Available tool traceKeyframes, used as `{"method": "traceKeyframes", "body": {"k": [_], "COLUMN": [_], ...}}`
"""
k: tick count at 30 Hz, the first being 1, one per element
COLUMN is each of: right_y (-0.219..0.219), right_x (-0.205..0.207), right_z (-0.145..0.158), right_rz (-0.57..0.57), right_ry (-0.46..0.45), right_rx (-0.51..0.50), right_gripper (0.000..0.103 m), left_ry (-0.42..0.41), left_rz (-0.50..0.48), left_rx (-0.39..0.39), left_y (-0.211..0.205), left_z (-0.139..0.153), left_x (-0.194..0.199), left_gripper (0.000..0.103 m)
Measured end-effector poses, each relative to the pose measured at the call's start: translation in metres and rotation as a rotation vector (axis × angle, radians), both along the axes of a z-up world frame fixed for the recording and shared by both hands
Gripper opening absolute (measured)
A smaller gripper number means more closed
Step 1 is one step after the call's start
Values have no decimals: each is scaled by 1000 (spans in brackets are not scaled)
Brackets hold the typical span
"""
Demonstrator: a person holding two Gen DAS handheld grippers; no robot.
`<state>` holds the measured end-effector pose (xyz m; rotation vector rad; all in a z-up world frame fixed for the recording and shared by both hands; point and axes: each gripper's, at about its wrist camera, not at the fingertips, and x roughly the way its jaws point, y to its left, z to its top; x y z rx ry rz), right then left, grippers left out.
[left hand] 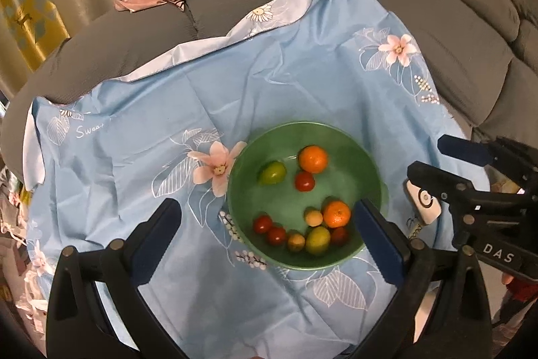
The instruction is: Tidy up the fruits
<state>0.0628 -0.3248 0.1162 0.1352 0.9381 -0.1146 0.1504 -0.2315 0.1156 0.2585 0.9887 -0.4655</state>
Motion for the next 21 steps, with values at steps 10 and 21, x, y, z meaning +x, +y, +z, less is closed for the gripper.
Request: {"method": "traceKeyframes", "body": {"k": [10,21], "right_y": [-4,-4], "right_x": [3,3], "right_z": [-4,-6], "right_rz": [-4,-6], "right_ry": [10,20], "right_rx": [3,-11], "right_gripper": [53,53], "left_ry": [2,-10], "left_rz": [0,-5], "left_rx": [39,60], "left_y": [-10,-14], "left_z": [-7,-9], "left_x": [2,0], "left_gripper": [102,102]}}
